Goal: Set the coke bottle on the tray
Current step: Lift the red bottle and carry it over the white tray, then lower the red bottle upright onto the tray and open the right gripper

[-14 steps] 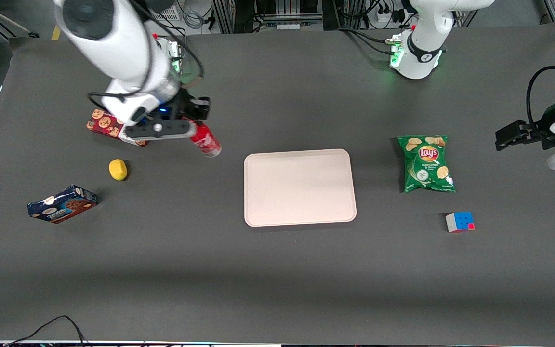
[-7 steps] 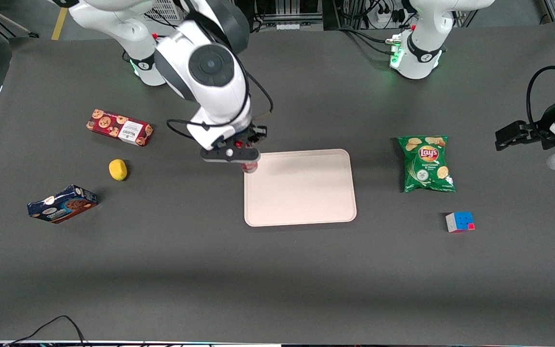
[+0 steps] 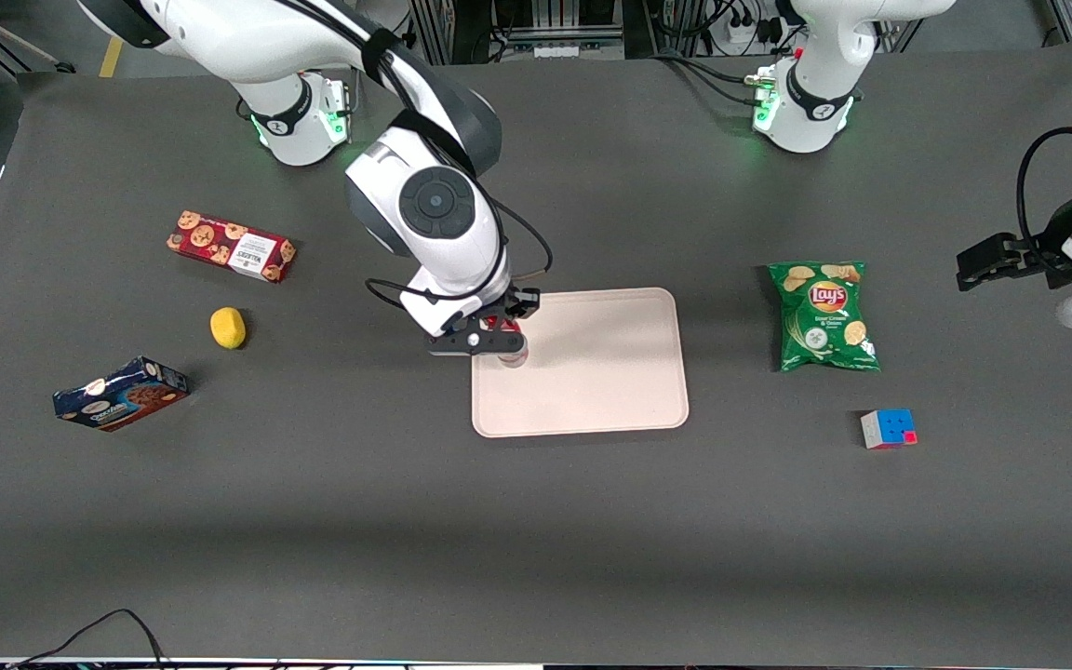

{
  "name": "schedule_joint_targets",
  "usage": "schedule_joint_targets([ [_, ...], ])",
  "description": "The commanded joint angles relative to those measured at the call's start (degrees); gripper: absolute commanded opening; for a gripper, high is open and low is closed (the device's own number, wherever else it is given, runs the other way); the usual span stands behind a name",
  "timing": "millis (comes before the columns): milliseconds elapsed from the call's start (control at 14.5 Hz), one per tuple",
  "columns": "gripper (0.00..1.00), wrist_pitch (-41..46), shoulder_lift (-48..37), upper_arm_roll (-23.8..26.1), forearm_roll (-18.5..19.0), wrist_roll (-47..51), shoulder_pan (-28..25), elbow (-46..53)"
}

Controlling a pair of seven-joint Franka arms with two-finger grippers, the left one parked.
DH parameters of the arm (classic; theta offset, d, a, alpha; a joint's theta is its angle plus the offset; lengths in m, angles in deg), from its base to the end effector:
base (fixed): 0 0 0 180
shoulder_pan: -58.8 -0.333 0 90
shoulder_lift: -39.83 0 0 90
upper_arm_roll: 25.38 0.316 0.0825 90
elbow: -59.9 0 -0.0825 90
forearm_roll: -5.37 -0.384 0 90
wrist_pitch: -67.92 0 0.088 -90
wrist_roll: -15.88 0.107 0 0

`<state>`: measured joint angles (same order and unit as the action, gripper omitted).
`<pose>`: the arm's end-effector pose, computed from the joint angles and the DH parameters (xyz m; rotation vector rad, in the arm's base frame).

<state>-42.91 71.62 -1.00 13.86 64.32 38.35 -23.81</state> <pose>0.5353 0.4462 0.3793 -3.1039 0.0950 0.1273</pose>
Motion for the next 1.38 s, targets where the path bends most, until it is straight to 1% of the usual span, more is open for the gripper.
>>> schedule_joint_targets([
  [0, 0.0, -2.9, 0.38, -0.21, 1.88, 1.74, 0.14, -2.33],
  [69, 0.0, -3.6, 0.38, -0.21, 2.41, 1.83, 0.23, -3.21],
  [345, 0.0, -3.87, 0.81, -0.74, 2.41, 1.83, 0.41, -3.39],
  [414, 0.08, -3.87, 0.9, -0.83, 2.41, 2.18, 0.41, -3.39],
  [552, 0.2, -3.87, 0.99, -0.91, 2.41, 2.97, 0.41, -3.48],
  [621, 0.24, -3.87, 1.43, -0.91, 2.5, 3.5, 0.41, -3.39],
  [828, 0.24, -4.05, 2.22, -0.91, 3.46, 3.77, 0.41, -3.39],
  [1034, 0.25, -5.01, 2.66, -0.91, 3.64, 4.47, 0.41, -3.3],
  [1103, 0.28, -5.1, 3.01, -0.91, 3.73, 4.47, 0.41, -3.21],
  [1172, 0.37, -5.1, 3.1, -0.91, 3.73, 4.47, 0.41, -3.21],
  [1241, 0.57, -5.19, 3.27, -0.91, 3.73, 4.56, 0.41, -3.21],
  [1310, 0.67, -5.37, 3.36, -0.91, 4.25, 4.56, 0.41, -3.21],
])
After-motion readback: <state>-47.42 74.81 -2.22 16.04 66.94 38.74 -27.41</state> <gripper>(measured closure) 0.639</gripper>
